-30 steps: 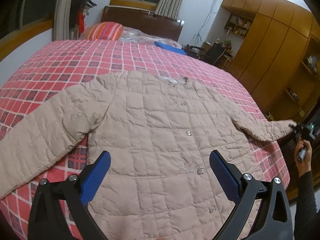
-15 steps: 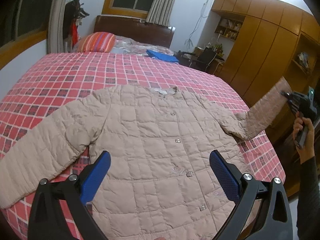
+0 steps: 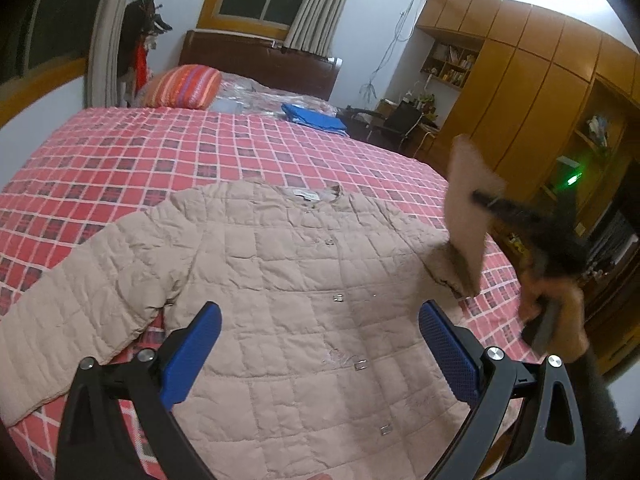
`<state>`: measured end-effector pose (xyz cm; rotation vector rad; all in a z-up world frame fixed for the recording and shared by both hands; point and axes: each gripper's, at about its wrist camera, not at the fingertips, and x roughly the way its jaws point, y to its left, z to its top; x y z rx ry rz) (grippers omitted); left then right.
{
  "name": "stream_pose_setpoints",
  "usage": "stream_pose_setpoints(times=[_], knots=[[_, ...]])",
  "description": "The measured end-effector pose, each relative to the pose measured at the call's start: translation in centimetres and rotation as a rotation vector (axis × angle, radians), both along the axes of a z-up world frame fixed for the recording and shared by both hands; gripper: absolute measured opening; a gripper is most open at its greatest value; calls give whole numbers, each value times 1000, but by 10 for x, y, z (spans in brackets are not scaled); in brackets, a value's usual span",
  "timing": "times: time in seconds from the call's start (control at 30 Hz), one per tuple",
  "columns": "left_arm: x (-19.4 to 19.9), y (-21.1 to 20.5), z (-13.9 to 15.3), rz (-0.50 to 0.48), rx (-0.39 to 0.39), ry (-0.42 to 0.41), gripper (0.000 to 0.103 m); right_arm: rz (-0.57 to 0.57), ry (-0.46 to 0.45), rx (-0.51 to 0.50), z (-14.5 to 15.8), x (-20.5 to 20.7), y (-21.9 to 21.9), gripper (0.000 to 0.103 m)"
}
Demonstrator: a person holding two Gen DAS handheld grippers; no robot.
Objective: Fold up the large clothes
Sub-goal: 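Grasp the jacket sleeve cuff nearest the right gripper and lift it, then lay the held sleeve across the jacket body and open the right gripper, then grasp the other sleeve cuff with the left gripper and fold it across the body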
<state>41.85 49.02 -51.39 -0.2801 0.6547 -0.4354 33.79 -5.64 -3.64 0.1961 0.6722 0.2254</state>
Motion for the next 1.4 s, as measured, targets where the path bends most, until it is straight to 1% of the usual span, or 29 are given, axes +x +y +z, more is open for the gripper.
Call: stream_pose_setpoints(times=[0.07, 0.1, 0.13, 0.2, 0.27, 0.3, 0.33, 0.37, 0.43, 0.47, 0.53, 0.67, 0.77, 0.83, 0.9, 1.0, 1.03, 1.07, 1.1, 1.13, 1.17, 1.2, 1.23, 1.27, 1.33, 1.37, 1.4], knots=[[14, -5, -3, -30, -30, 29, 99, 24, 48, -20, -23, 9, 17, 11], [20, -7, -4, -40, -39, 46, 99, 32, 68, -29, -32, 11, 24, 11], [26, -10, -6, -50, -48, 58, 99, 47, 101, -52, -50, 16, 35, 11], [38, -16, -9, -69, -58, 78, 99, 71, 145, -74, -72, 21, 49, 12], [54, -24, -15, -89, -67, 98, 99, 88, 175, -78, -86, 22, 58, 15], [60, -29, -18, -101, -76, 110, 99, 96, 188, -73, -95, 22, 59, 18], [68, -32, -21, -112, -89, 127, 99, 105, 201, -68, -101, 21, 60, 25], [79, -36, -26, -126, -113, 153, 99, 117, 218, -63, -104, 18, 60, 30], [99, -44, -38, -150, -167, 213, 99, 128, 222, -50, -105, 7, 57, 47], [108, -48, -44, -159, -187, 242, 99, 130, 213, -49, -103, -1, 54, 50], [135, -64, -64, -184, -239, 338, 99, 123, 190, -18, -96, -20, 43, 61], [175, -101, -99, -238, -307, 508, 99, 116, 191, 61, -89, -57, 21, 62], [193, -119, -117, -231, -329, 586, 99, 109, 182, 91, -87, -88, 12, 64], [198, -130, -120, -243, -331, 600, 99, 101, 182, 121, -86, -106, 5, 66], [205, -140, -123, -243, -314, 623, 99, 96, 191, 152, -87, -116, 1, 66], [215, -151, -125, -253, -314, 646, 98, 89, 213, 243, -89, -134, -8, 66], [217, -152, -124, -245, -308, 648, 97, 85, 208, 256, -87, -138, -10, 66], [218, -155, -123, -242, -286, 642, 96, 81, 197, 263, -83, -144, -12, 66], [219, -157, -122, -235, -251, 635, 86, 76, 184, 264, -80, -149, -13, 66], [220, -158, -120, -226, -220, 627, 69, 74, 176, 266, -77, -151, -14, 66], [222, -159, -118, -212, -185, 619, 60, 72, 167, 268, -73, -155, -15, 66], [223, -159, -116, -201, -160, 615, 37, 72, 159, 272, -70, -160, -16, 66], [223, -157, -115, -203, -157, 616, 24, 73, 158, 273, -69, -161, -16, 66], [224, -156, -112, -207, -165, 611, 23, 76, 156, 273, -67, -164, -15, 66], [224, -152, -100, -212, -162, 584, 14, 76, 153, 268, -67, -169, -13, 66], [223, -150, -94, -216, -164, 574, 13, 79, 152, 265, -67, -171, -12, 66], [222, -147, -83, -222, -167, 548, 12, 80, 154, 264, -67, -173, -10, 66]])
